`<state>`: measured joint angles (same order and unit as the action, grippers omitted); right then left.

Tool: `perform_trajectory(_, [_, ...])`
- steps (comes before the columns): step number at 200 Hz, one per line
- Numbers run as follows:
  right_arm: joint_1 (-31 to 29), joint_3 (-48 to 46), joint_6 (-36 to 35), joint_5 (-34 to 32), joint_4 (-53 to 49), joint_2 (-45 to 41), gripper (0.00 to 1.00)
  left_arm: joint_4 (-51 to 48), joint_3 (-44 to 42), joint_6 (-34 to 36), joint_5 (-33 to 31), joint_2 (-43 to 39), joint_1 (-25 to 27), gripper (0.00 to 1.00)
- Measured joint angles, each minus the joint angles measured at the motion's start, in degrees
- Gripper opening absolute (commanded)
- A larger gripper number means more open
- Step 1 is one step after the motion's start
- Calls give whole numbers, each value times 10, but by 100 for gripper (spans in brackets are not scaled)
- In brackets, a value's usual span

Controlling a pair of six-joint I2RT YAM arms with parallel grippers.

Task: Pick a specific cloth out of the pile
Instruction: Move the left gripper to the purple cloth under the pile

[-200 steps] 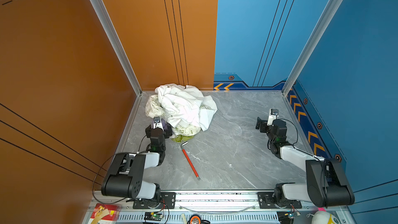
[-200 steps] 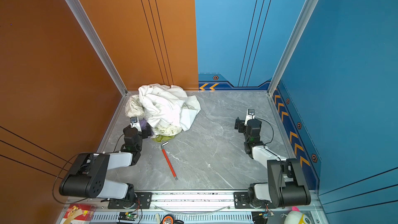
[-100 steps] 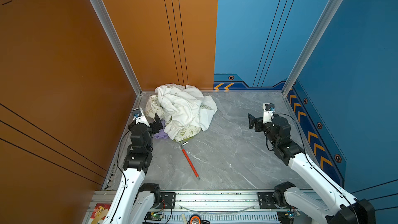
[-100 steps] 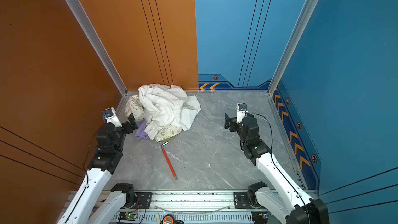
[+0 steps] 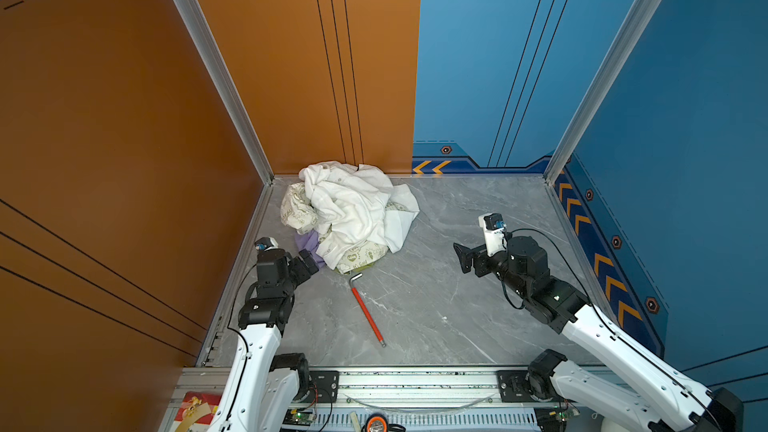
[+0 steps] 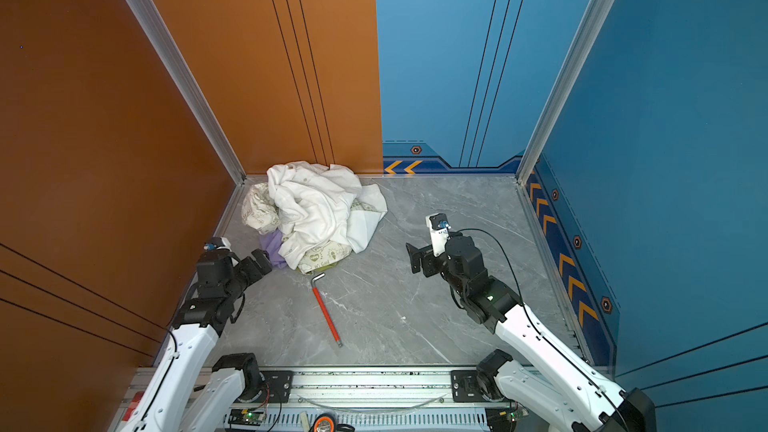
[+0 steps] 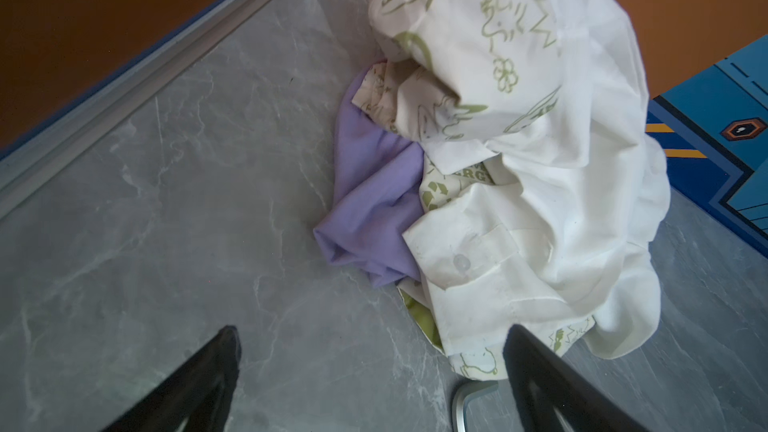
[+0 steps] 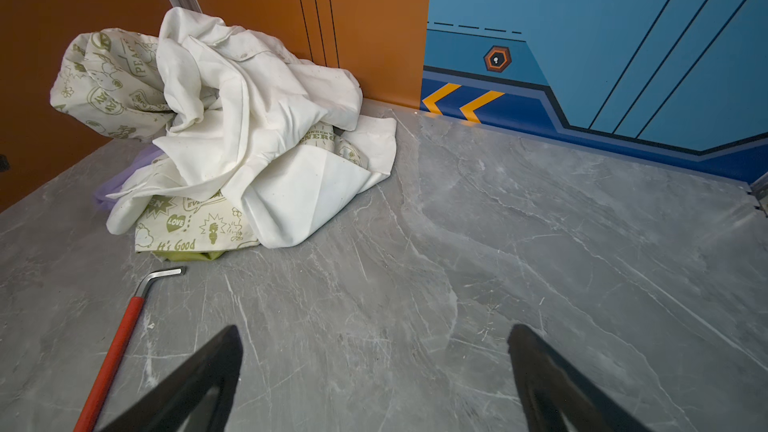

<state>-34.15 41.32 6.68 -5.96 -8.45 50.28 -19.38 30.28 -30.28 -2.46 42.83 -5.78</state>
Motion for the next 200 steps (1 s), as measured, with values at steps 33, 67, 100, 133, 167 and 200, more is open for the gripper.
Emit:
perform_trajectory(33, [-2,-15,9,0,-6,-15,100,13,-20,-44,35,11,-26,92])
perform_trajectory(67, [-7,-20,13,0,-16,-28,100,40,-30,-101,85,58,-62,88])
perform_trajectory(100, [-7,-26,13,-1,-17,-46,100,69,-30,-140,125,106,-81,81])
perform_trajectory(133, [-7,-40,14,-1,-17,-60,100,102,-30,-176,159,161,-97,79])
perform_trajectory(167, [-7,-55,20,-3,-16,-68,100,143,-30,-217,189,216,-104,72])
perform_trajectory(200, [-7,-67,24,-3,-16,-79,100,193,-28,-251,209,257,-110,64])
